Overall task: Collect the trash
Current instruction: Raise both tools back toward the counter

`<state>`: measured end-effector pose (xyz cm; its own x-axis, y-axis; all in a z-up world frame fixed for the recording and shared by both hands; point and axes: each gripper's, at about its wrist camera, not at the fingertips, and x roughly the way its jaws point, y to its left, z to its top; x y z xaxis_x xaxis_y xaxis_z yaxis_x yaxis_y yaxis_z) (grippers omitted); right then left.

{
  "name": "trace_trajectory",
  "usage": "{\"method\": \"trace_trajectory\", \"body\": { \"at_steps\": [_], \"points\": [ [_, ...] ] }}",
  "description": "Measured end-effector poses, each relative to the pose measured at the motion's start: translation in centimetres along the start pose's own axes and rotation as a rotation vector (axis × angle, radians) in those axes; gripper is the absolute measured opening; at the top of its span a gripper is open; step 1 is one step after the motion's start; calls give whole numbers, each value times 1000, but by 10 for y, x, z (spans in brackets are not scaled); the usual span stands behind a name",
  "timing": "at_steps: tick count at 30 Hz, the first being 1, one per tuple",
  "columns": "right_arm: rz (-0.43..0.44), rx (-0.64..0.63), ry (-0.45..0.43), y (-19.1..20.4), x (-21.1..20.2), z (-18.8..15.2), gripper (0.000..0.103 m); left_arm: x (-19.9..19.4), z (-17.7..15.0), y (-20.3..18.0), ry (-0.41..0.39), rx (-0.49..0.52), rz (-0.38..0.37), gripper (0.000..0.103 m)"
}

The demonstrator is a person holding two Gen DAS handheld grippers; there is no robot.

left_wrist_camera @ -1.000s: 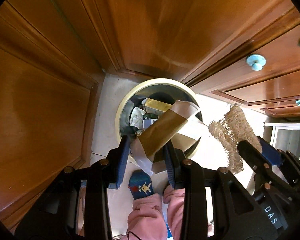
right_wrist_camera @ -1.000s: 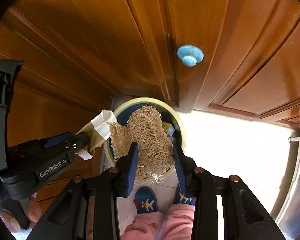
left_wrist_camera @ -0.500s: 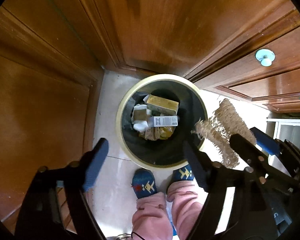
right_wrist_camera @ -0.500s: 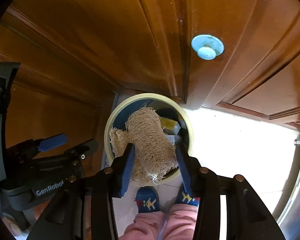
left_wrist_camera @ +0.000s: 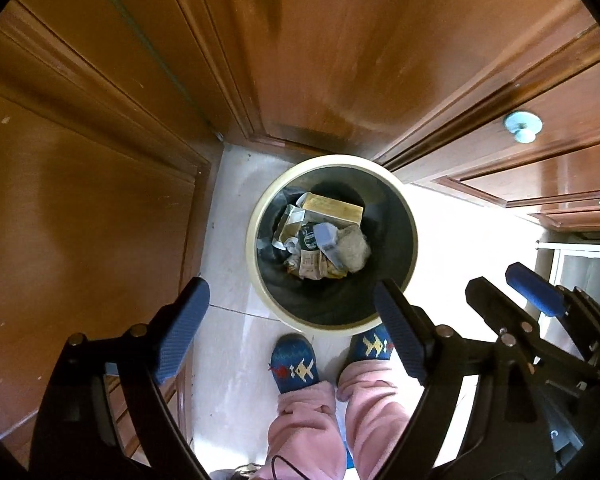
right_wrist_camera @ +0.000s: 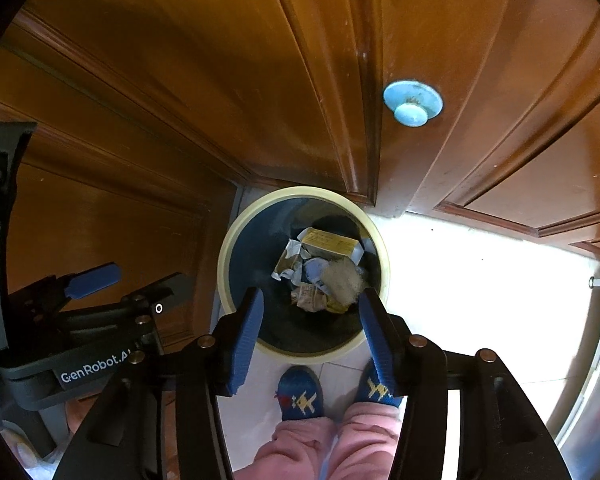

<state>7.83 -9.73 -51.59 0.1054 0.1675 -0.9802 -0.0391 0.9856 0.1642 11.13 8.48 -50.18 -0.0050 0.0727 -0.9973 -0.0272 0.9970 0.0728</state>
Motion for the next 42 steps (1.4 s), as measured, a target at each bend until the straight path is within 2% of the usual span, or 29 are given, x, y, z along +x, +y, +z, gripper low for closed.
{"method": "trace_trajectory", "body": {
  "at_steps": [3,7,13,22,29,37,42],
  "points": [
    [2,4,-8,1,-15,-3,51,-20,0,1,-8,-5,-9,83],
    [5,10,-29,7,-54,-4,51,-57,1,-1,-30,-5,-21,83],
    [8,25,-84,20,-130,-4,51,-141,8,-6,-102,21,-48,83],
    [11,32,-227,48,-273,-4,51,-298,13,-25,-263,104,-107,83],
    [-6,16,-356,67,-380,-8,51,-414,15,-37,-384,156,-183,83],
    [-34,16,-516,82,-484,-1,51,-521,29,-47,-526,238,-189,83],
    [-33,11,-620,88,-555,21,54,-576,48,-47,-614,265,-186,83]
  ]
}}
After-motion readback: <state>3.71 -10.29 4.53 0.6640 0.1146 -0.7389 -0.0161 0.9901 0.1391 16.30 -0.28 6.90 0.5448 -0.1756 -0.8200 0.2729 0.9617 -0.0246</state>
